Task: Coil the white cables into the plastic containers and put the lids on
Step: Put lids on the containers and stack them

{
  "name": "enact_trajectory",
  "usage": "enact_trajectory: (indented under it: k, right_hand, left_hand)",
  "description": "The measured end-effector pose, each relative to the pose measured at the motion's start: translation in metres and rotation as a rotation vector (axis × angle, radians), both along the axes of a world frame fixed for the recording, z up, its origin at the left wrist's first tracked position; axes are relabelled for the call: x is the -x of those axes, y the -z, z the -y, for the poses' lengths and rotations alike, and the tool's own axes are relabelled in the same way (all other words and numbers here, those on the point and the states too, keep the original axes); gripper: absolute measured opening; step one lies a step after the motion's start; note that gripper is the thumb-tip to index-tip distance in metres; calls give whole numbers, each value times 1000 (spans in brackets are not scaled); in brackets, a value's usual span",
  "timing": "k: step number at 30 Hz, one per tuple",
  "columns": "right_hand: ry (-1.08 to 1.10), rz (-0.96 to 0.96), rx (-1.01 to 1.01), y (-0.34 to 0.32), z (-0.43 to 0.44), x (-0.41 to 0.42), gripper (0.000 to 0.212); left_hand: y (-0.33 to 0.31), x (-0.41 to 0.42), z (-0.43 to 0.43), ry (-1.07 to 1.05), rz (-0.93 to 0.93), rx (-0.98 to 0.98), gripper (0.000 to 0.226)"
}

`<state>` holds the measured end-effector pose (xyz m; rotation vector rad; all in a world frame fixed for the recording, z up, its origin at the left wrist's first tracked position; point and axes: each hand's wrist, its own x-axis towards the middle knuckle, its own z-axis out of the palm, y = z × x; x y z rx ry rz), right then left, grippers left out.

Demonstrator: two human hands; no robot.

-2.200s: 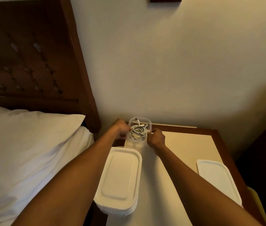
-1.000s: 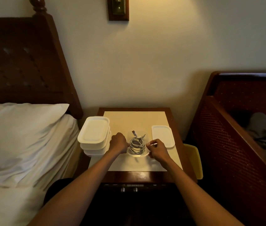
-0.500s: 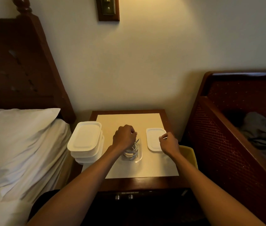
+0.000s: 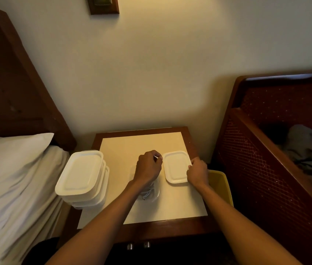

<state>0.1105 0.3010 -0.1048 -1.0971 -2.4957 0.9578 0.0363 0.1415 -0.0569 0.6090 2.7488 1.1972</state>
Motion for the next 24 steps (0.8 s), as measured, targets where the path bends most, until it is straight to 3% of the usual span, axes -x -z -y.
enact_trajectory:
  k: [5,9,13,17,24]
  right_hand:
    - [39,-150,19,-33,13,4,20]
    - [-78,-198,102,-65,38,12,22]
    - [-176,-177,173,-79,70,23,23]
    - [-238,-101,270,-73,94,22,22]
    - [-245,41,248,-55,104,7,30]
  left_hand:
    - [-16,3,15,-37,-49,-119,20]
    - [-40,9,29,-150,0,-196,32]
    - [-46,16,54,-150,46,-71,41]
    - [-38,17,78,-212,39,33,34]
    - [-17,3,87,-189,183,262,29]
